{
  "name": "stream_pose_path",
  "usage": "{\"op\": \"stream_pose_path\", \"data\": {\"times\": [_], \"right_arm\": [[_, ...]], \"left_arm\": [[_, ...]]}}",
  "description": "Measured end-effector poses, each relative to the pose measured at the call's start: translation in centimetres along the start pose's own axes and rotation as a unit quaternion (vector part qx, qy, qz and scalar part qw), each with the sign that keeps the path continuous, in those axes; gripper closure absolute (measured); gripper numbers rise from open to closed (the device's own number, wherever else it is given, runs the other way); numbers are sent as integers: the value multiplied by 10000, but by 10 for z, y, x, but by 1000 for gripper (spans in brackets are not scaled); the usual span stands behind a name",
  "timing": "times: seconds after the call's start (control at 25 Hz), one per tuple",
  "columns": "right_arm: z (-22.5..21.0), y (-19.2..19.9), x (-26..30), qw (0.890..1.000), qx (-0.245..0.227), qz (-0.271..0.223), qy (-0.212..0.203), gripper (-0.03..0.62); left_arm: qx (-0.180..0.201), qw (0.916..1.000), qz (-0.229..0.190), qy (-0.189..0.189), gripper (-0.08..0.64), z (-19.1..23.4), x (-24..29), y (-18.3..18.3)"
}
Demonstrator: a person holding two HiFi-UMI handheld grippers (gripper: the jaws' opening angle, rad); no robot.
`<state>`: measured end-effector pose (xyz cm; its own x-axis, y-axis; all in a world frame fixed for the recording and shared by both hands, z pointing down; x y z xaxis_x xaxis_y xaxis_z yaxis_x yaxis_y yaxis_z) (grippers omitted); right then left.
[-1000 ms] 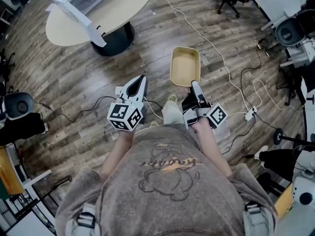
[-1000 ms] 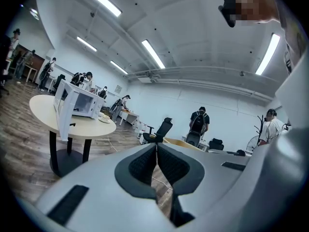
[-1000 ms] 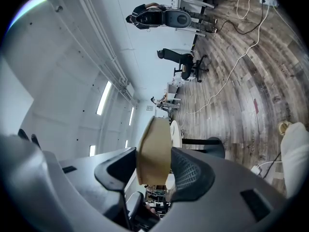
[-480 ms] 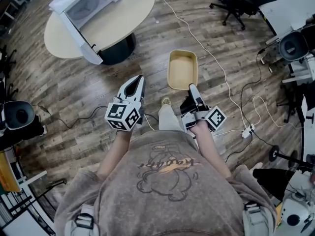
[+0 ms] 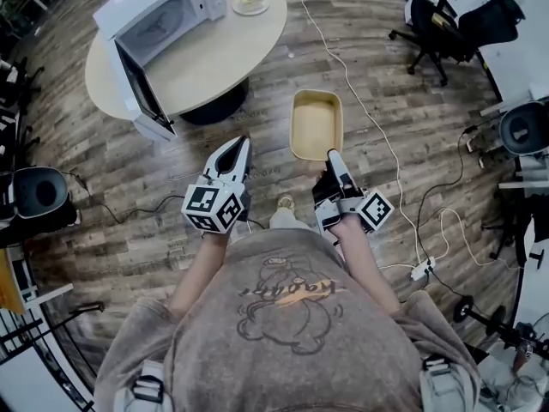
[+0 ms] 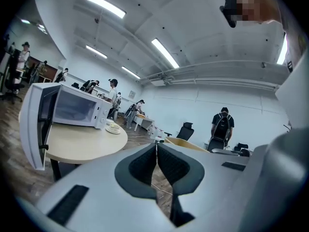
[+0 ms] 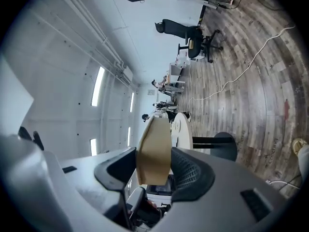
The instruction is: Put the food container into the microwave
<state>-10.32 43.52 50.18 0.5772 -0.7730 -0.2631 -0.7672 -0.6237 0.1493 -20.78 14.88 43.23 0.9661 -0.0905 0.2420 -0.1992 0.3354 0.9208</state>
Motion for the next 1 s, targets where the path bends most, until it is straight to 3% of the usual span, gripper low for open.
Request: {"op": "stream_pose_path", "data": {"times": [0.36, 1.0], "right_arm": [[-27, -58, 54, 9983, 88, 571, -87, 368], [-63, -80, 138, 9934, 259, 1091, -234, 368]], "left_arm": [[-125, 9990, -152, -403, 525, -13, 52, -7], [-135, 9950, -425, -896, 526, 17, 107, -26]]}}
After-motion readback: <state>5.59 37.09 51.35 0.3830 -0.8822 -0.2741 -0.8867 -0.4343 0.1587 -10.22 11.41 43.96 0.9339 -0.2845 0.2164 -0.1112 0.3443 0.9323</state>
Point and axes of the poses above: the fingertips, and each gripper's own axes: x forward along the fingers, z to its left, y out of its underside, the point moved 10 cm from there along -x, backward along the fingers, and after that the axes turned 13 degrees about -y, right-handed, at the moved point
